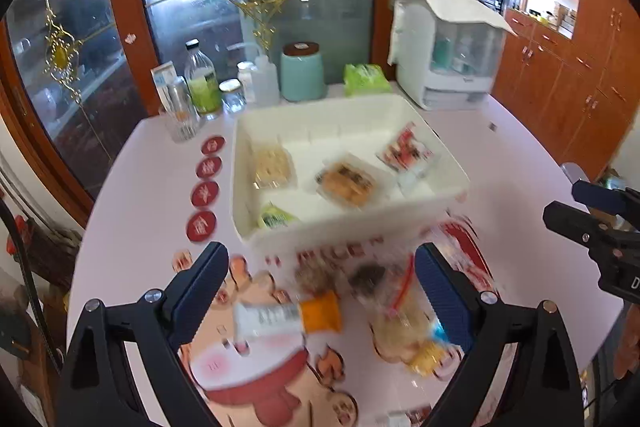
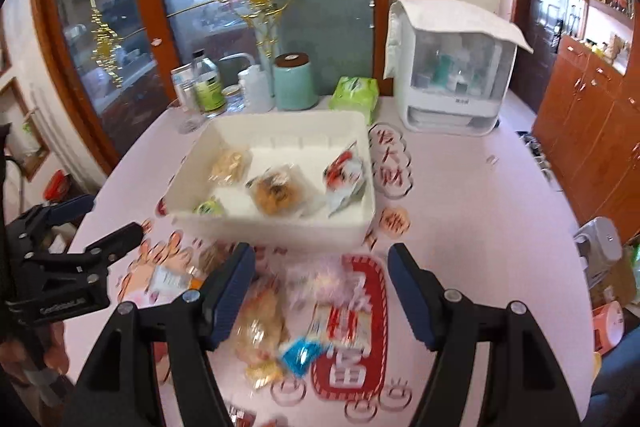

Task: Organize snacks
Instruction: 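Move both grippers back to the red and brown snack packs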

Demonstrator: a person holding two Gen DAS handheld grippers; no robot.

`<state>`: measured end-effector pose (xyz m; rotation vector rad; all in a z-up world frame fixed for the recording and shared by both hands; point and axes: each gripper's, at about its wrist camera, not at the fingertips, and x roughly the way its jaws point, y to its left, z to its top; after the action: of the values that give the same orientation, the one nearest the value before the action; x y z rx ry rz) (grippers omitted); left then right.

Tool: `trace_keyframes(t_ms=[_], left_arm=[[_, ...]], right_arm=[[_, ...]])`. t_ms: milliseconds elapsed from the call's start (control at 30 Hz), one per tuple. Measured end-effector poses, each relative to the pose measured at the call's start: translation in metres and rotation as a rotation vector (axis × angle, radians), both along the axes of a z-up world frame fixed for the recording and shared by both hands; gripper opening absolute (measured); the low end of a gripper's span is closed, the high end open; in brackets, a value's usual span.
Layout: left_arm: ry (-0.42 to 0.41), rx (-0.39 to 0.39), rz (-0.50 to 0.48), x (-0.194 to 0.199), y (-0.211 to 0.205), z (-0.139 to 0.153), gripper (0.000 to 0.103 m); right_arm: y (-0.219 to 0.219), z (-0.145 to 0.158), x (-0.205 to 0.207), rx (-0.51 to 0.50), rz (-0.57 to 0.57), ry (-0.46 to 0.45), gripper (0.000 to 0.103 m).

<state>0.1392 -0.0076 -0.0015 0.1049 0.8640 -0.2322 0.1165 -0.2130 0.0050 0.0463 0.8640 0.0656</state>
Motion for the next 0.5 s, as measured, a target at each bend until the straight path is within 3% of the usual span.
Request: trace_keyframes(t_ms=[233, 500], left_arm=[[0.087, 0.027, -0.022, -0.056, -0.005, -0.042, 0.094], [0.250, 0.042, 0.001, -0.093, 0.003, -0.109, 0.092]], right_arm=[[0.009, -0.031, -0.060, -0.038, 0.141, 0.028, 0.070], [0.023, -0.099, -0.110, -0.057, 0.281, 0.152, 0.070]])
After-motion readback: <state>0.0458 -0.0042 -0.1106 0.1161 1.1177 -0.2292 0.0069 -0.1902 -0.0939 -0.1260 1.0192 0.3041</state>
